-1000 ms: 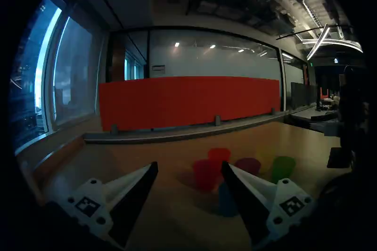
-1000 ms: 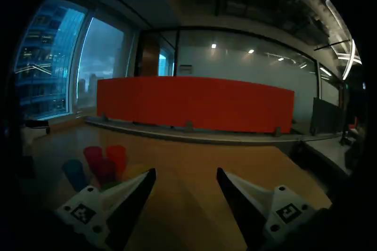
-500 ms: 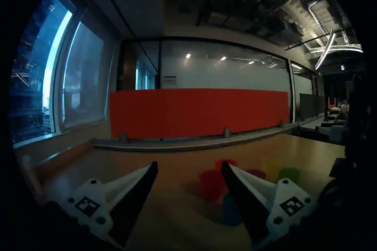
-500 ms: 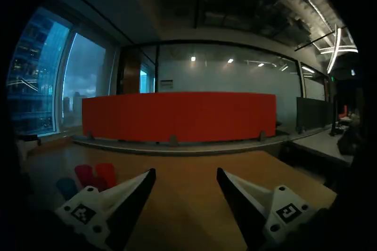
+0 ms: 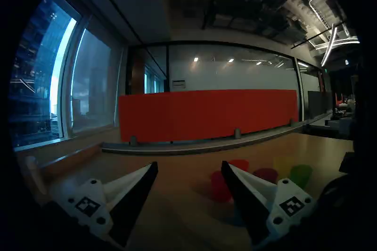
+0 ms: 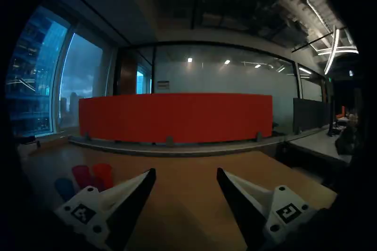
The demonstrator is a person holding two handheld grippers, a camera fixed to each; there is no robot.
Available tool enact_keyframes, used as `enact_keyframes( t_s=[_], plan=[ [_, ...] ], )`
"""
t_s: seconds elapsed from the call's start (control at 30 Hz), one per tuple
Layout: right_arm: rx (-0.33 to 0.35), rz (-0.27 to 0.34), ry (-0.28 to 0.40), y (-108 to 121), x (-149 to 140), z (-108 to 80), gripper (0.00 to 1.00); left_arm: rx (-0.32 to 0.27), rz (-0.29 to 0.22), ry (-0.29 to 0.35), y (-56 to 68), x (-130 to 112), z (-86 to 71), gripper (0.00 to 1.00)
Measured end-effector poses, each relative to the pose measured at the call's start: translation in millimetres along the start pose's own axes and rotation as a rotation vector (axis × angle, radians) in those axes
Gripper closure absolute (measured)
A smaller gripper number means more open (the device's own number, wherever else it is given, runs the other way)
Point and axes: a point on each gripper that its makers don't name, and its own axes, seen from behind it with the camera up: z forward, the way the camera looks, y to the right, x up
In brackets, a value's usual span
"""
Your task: Pour water
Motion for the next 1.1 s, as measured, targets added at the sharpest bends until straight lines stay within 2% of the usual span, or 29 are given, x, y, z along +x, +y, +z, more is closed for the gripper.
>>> enact_keyframes(
  t_s=[0.37, 0.9, 1.1],
  plan=[
    [-0.02, 0.0, 0.003, 1.7, -0.2, -3.6, 0.0, 0.007, -0.021, 0.011, -11.5, -15.8, 1.0, 0.0],
    [-0.057, -0.033, -0.015, 9.4, -7.9, -9.3, 0.0, 0.034, -0.03, -0.013, -43.0, -41.4, -3.4, 0.0],
    [-0.052, -0.028, -0.011, 5.3, -4.1, -10.0, 0.0, 0.041, -0.024, -0.018, -50.9, -47.2, -4.6, 0.0]
  ],
)
